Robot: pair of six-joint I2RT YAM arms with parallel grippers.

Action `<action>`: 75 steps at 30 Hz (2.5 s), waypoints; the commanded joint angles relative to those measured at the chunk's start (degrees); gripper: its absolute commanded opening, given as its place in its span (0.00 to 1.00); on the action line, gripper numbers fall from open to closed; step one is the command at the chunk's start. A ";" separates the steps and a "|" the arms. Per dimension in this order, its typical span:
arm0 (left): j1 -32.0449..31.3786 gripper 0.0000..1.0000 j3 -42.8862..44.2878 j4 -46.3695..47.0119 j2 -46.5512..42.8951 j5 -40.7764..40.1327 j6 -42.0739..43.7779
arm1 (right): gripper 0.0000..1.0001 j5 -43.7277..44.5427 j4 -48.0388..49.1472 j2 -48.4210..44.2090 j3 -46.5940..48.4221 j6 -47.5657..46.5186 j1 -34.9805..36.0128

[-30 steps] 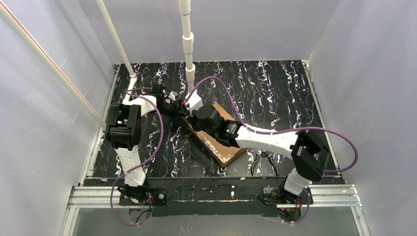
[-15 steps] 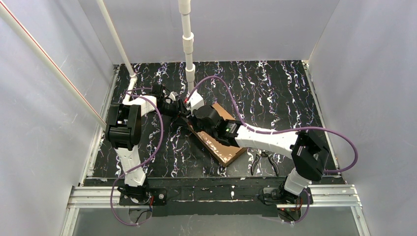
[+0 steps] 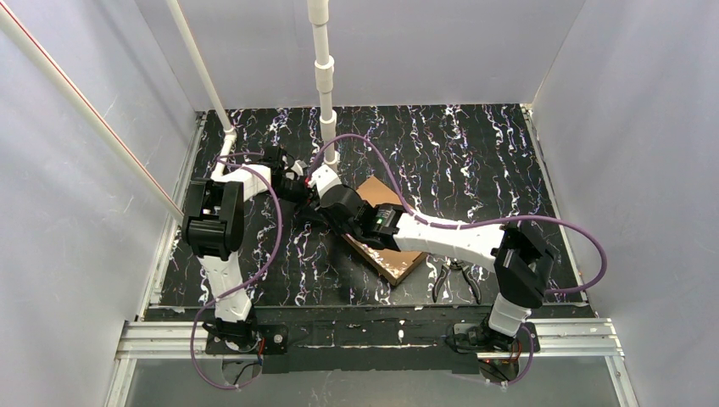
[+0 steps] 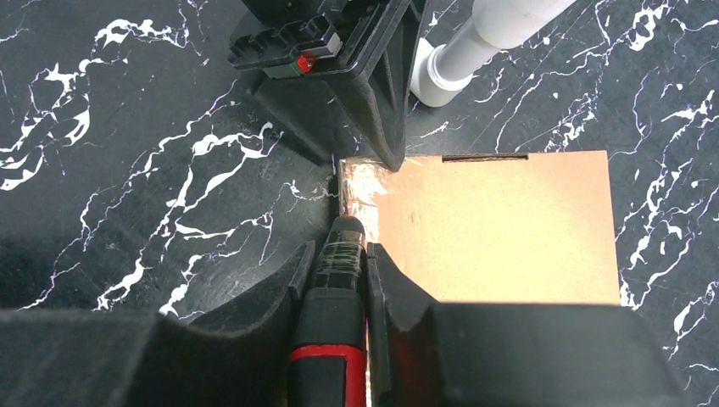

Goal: Unpack the express box

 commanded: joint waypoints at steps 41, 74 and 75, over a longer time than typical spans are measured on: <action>-2.22 0.40 -13.31 7.39 -9.02 -15.53 -14.18 | 0.01 2.29 -6.78 -6.73 -1.29 -0.01 1.67; -0.28 0.68 -8.06 -5.19 -17.70 -14.52 -3.26 | 0.01 -0.28 -2.54 -15.06 -10.95 -0.64 1.79; -0.28 0.69 -8.58 -6.02 -19.06 -13.31 -3.84 | 0.01 0.03 -1.77 -14.78 -10.95 -0.52 1.79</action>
